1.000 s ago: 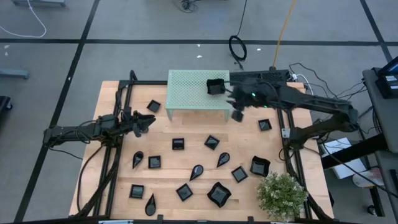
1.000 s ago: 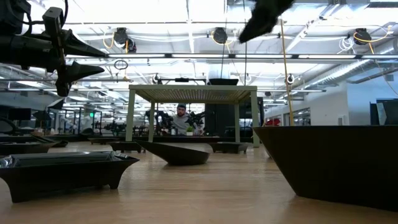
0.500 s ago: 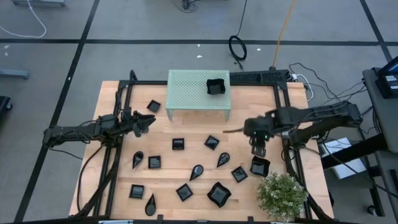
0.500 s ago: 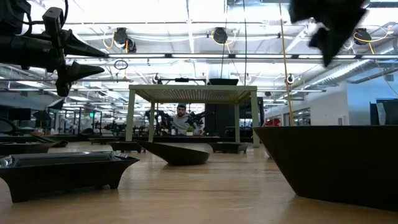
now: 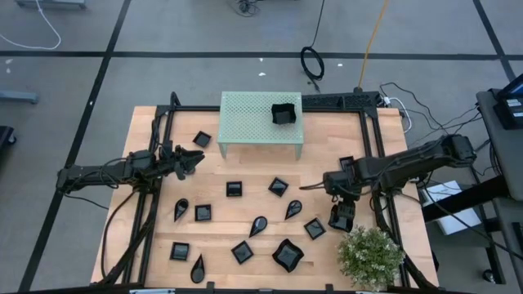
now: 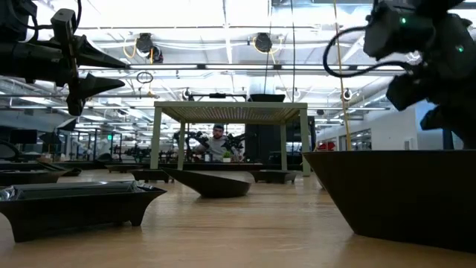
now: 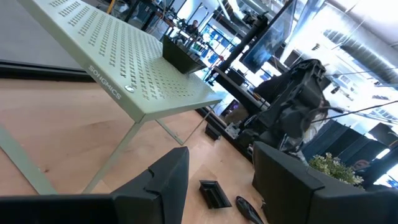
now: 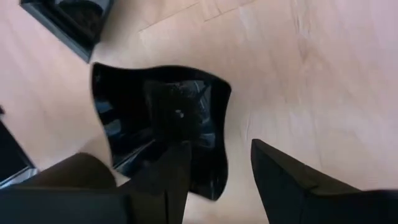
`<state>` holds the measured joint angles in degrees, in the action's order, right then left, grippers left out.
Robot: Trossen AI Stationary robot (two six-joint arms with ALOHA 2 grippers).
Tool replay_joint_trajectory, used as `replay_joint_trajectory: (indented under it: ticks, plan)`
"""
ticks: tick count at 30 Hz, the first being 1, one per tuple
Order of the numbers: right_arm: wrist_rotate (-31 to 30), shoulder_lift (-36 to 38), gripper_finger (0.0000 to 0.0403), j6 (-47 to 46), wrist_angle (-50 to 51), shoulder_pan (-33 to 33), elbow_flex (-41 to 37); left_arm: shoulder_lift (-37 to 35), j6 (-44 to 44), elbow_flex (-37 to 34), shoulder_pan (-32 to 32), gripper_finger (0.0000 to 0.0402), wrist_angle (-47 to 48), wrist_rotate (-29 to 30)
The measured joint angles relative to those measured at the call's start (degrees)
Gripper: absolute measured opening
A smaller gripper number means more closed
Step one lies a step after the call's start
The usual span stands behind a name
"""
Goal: Pick & Place Mini shaped plates
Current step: Stack the black distorted square plate on top of the other black distorted square plate on the shelf
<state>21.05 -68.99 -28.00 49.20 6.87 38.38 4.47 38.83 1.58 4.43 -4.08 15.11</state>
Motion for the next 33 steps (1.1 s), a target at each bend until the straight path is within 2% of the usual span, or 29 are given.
replay_joint_trajectory:
  ticks: [7,12,15,21,26,33]
  plan:
    - [-1.71,0.0,0.0155,0.19,-9.79,0.0,-6.11,0.01,0.0,0.0,0.0,0.0182,0.0,0.0]
    - [-1.76,0.15,0.0136,-0.22,-13.51,-0.04,-8.23,0.0,0.0,-0.02,0.0,0.0182,0.0,0.0]
    - [-1.9,0.12,0.0106,0.26,-13.48,-0.04,-8.28,0.01,0.0,-0.02,0.0,0.0182,-0.01,0.0]
    - [-1.85,0.0,0.001,0.25,-13.89,-0.07,-8.39,0.0,0.0,-0.01,0.0,0.0182,-0.01,0.0]
    - [1.79,0.03,0.0002,-0.19,-16.76,-0.05,-8.42,0.02,0.0,-0.02,0.0,0.0182,-0.02,0.0]
    - [1.48,1.08,0.0,3.04,-19.49,-2.71,-3.82,0.02,0.0,-0.02,0.0,0.0182,-0.02,0.0]
